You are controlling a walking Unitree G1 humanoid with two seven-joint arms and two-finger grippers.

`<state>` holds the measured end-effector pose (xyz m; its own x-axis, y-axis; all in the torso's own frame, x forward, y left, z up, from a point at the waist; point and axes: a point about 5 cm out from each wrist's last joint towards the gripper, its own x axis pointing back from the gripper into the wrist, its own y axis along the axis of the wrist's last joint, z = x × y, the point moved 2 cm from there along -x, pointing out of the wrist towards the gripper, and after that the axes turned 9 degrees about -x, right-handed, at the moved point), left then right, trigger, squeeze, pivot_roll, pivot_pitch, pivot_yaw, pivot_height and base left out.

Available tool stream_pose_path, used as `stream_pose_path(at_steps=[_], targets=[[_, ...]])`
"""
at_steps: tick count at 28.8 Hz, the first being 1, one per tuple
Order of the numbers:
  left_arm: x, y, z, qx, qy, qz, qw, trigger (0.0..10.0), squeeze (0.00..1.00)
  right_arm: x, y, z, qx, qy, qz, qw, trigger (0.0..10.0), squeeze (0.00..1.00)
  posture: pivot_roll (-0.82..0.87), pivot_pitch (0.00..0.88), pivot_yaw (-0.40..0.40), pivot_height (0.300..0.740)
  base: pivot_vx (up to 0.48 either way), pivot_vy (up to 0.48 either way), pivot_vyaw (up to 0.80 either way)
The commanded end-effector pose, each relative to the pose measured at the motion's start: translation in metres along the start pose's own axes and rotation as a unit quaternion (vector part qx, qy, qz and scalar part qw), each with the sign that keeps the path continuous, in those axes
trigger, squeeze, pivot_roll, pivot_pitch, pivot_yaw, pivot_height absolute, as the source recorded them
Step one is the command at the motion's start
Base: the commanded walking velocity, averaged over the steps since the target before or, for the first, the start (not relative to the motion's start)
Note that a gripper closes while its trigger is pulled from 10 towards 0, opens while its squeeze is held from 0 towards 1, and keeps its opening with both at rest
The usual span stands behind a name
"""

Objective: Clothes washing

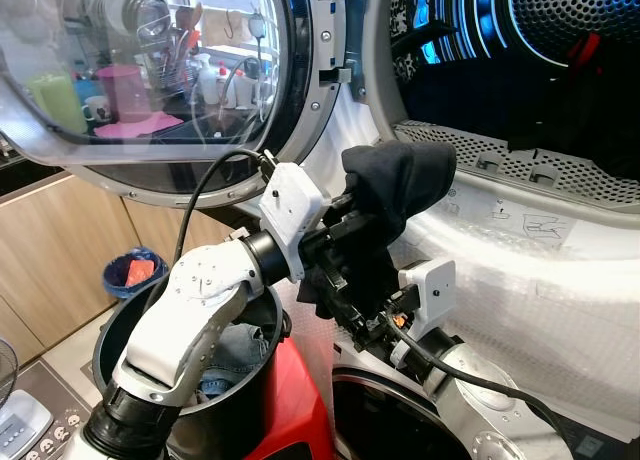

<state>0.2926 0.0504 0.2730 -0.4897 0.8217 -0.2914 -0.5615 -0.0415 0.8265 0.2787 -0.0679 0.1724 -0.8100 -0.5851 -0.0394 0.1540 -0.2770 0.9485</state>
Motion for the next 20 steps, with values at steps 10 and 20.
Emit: stream_pose_path(at_steps=[10, 20], targets=[[-0.022, 0.023, -0.020, -0.007, 0.013, -0.059, 0.998, 10.0, 0.00, -0.021, -0.002, -0.007, -0.069, -0.124, -0.029, 0.989, 10.0, 0.00, 0.07, 0.000, 0.006, 0.740, 0.000, 0.000, 0.00], [-0.030, 0.030, -0.029, 0.016, 0.048, -0.074, 0.996, 10.0, 0.00, -0.017, 0.009, -0.039, -0.153, -0.260, -0.105, 0.948, 0.0, 0.00, 0.07, 0.005, 0.010, 0.740, 0.000, 0.000, 0.00]])
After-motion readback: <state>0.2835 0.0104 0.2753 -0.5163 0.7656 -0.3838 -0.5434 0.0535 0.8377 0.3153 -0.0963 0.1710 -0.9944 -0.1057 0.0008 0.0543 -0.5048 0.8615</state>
